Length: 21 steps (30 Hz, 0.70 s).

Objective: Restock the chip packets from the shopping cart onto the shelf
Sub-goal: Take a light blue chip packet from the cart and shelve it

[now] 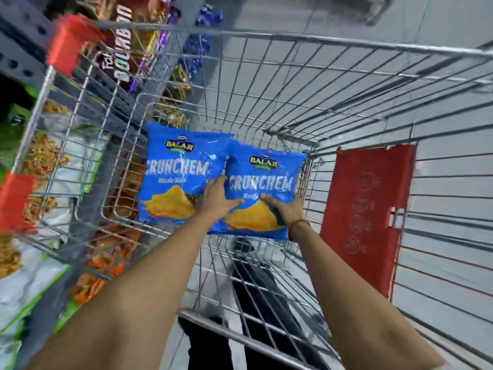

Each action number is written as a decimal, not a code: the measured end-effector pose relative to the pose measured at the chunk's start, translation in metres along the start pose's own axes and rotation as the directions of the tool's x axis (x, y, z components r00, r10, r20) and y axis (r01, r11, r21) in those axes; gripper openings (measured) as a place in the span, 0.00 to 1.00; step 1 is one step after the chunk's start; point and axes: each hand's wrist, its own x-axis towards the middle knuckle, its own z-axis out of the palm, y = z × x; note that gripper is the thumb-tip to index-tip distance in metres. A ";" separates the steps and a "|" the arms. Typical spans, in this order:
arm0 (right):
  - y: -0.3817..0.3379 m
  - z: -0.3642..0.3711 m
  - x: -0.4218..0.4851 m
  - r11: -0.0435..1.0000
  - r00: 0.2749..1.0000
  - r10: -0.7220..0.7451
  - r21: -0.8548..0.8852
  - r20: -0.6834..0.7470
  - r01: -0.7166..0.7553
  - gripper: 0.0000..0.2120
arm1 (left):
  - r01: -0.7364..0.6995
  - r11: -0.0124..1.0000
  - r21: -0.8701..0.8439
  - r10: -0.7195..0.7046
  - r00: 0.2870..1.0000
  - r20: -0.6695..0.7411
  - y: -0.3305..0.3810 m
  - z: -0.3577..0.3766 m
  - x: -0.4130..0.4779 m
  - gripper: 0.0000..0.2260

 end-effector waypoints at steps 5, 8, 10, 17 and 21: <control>-0.007 -0.026 -0.019 0.997 1.000 -0.016 0.074 -0.022 0.018 0.21 | 0.079 0.986 -0.145 -0.051 0.981 0.189 0.012 0.000 -0.015 0.51; -0.021 -0.037 -0.037 0.991 0.993 -0.101 0.081 -0.061 0.106 0.17 | 0.082 0.972 -0.222 -0.026 0.970 0.242 0.023 -0.003 -0.030 0.60; -0.033 -0.041 -0.051 0.981 0.984 -0.160 0.100 -0.073 0.167 0.17 | 0.052 0.960 -0.274 0.012 0.974 0.227 0.035 -0.013 -0.045 0.59; -0.107 -0.042 -0.114 0.920 0.935 -0.350 0.166 -0.057 0.354 0.26 | -0.203 0.825 -0.527 0.265 0.963 0.045 0.079 -0.083 -0.100 0.21; -0.164 -0.027 -0.169 0.842 0.862 -0.507 0.202 -0.022 0.500 0.21 | -0.360 0.740 -0.569 0.366 0.924 -0.109 0.094 -0.151 -0.150 0.34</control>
